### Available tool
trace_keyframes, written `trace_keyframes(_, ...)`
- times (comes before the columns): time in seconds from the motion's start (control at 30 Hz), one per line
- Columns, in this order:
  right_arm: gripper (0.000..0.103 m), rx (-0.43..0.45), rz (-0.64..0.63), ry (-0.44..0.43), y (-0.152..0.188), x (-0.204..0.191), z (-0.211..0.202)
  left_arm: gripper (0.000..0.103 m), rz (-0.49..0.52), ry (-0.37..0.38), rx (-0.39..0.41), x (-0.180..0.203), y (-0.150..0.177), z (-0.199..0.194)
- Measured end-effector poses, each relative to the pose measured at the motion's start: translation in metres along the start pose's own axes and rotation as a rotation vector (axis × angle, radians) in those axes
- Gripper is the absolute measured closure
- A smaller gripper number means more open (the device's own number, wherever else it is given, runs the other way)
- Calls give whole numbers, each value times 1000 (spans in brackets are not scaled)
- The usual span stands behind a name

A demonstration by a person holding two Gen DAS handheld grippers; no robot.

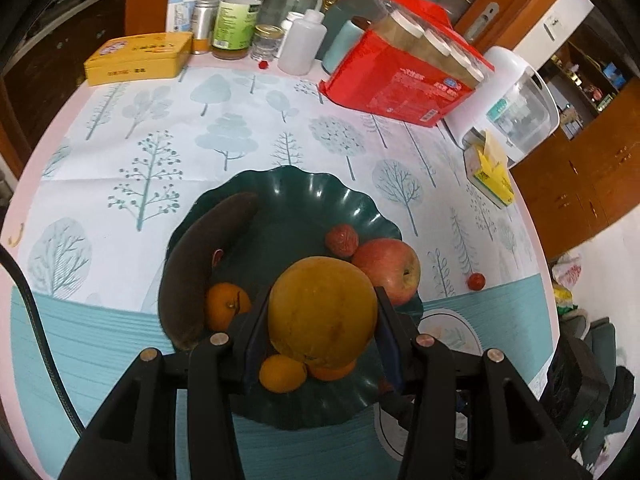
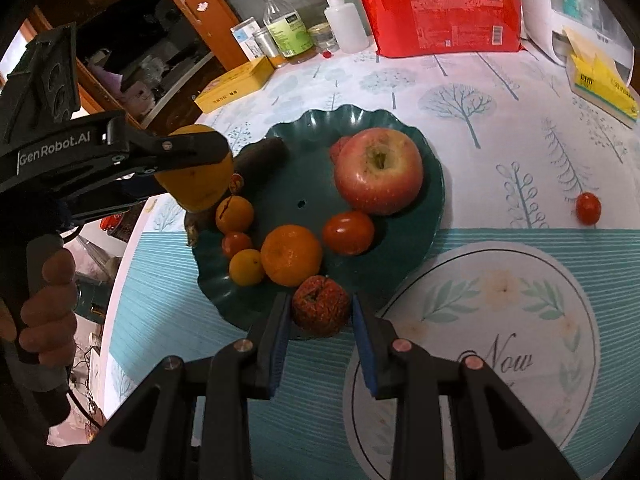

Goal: Organize fruits
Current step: 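Carry both fruits onto the green plate and open both grippers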

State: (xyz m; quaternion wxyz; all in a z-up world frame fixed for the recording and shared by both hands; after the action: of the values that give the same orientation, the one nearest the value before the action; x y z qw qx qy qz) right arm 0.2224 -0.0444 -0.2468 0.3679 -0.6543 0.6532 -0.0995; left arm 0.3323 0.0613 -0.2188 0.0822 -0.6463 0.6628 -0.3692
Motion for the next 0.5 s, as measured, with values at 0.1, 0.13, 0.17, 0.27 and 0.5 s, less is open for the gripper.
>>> trace_keyframes(0.1,72,-11,6,12,2,0,8,57,9,13,-20,-2,5,11)
trace_keyframes(0.13,72,-14,6,15,2,0,10,57,10,14,-30,-4,7,15)
trace_keyframes(0.17,72,-16,5,19,3,-1,12,57,9,12,-35,-6,8,17)
trace_keyframes(0.27,72,-27,-3,29,5,0,19,57,4,9,-53,-10,12,25)
trace_keyframes(0.5,72,-31,-9,39,6,0,24,56,4,-1,-82,-16,17,37)
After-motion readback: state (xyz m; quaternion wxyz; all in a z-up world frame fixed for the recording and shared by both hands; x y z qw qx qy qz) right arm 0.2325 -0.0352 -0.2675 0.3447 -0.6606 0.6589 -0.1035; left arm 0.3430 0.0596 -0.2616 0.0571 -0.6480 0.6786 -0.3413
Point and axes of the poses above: each gripper's, at about its wrist camera, not at the fingertips, and z roughly the way its jaws point, x to its right, y to its underside, the point moved 9 cm from there along z, roughly the way its jaws point, and after that the axes turned 14 degrees about x, right-handed, at the moved point
